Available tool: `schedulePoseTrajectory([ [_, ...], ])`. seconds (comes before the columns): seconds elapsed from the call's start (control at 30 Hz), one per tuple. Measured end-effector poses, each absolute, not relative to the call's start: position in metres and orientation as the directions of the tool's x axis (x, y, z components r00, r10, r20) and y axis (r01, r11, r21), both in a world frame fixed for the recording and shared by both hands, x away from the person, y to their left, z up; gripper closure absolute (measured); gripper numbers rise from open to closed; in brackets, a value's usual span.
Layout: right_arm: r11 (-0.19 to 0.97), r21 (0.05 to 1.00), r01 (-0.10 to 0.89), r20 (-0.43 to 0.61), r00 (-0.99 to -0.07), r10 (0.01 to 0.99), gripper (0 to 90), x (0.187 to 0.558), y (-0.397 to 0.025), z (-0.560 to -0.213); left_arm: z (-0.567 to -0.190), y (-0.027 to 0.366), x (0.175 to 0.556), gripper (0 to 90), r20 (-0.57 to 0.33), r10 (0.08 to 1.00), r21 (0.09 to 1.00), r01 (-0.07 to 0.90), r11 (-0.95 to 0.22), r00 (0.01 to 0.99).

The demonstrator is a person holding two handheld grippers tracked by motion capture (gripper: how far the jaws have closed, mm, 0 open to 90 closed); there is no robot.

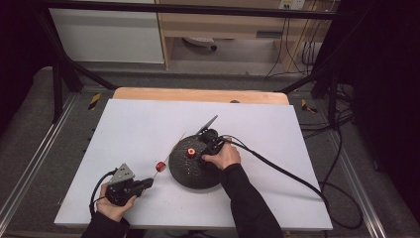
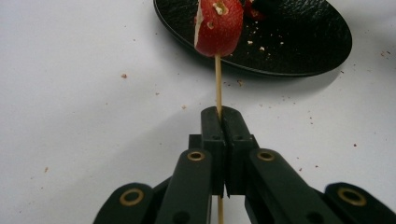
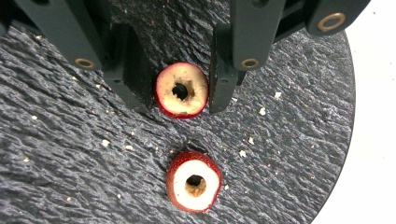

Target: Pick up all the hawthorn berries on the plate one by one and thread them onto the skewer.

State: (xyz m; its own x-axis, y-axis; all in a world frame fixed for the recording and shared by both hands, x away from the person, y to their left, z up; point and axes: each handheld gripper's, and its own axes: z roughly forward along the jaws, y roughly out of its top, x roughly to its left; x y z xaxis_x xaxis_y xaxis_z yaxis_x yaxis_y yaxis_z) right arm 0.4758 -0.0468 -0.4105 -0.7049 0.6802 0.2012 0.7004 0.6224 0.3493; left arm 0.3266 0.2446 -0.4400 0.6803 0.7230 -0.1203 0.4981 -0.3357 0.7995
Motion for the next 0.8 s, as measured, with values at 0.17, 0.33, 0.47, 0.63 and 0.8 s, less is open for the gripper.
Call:
schedulePoseTrajectory([
  [0.17,0.611,0.34,0.714,0.211,-0.692,0.691,61.8,0.476,-0.047,-0.41,-0.44,0.244,0.326,88.6,-0.119,0.722,0.8,0.497,-0.337,0.681],
  [0.33,0.605,0.356,0.712,0.221,-0.693,0.686,62.0,0.475,-0.048,-0.407,-0.44,0.244,0.326,88.6,-0.118,0.723,0.8,0.497,-0.338,0.681],
  [0.47,0.587,0.39,0.709,0.238,-0.694,0.68,62.1,0.473,-0.05,-0.4,-0.44,0.244,0.326,88.5,-0.116,0.723,0.801,0.495,-0.337,0.681],
  [0.63,0.566,0.433,0.702,0.247,-0.696,0.674,62.1,0.468,-0.055,-0.389,-0.439,0.244,0.326,88.5,-0.116,0.724,0.803,0.493,-0.334,0.68],
  [0.8,0.524,0.489,0.697,0.271,-0.692,0.669,62.2,0.462,-0.059,-0.379,-0.439,0.244,0.325,88.5,-0.115,0.724,0.805,0.491,-0.334,0.681],
])
